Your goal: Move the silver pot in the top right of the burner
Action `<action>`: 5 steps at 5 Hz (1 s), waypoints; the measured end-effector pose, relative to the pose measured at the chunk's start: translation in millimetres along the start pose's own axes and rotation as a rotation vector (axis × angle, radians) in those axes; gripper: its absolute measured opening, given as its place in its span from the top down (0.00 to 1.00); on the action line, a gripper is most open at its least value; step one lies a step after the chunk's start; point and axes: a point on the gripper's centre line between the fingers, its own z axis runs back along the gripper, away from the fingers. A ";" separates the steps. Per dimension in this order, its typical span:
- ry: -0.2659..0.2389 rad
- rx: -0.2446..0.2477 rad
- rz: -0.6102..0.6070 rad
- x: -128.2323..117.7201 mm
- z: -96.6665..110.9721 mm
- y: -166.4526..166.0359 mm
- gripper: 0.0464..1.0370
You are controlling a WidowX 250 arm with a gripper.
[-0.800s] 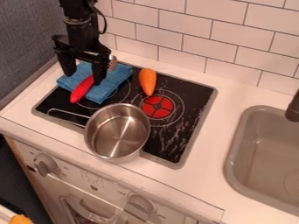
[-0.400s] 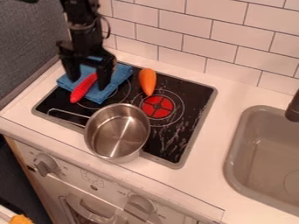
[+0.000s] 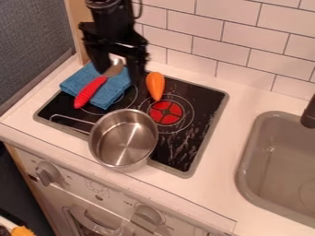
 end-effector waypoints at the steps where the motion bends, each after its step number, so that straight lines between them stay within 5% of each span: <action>1: 0.084 0.008 -0.115 -29.0 -19.7 -37.6 0.04; 3: 0.179 0.084 -0.092 -65.7 -83.2 -38.0 0.04; 5: 0.147 0.075 -0.064 -65.0 -95.2 -40.0 0.10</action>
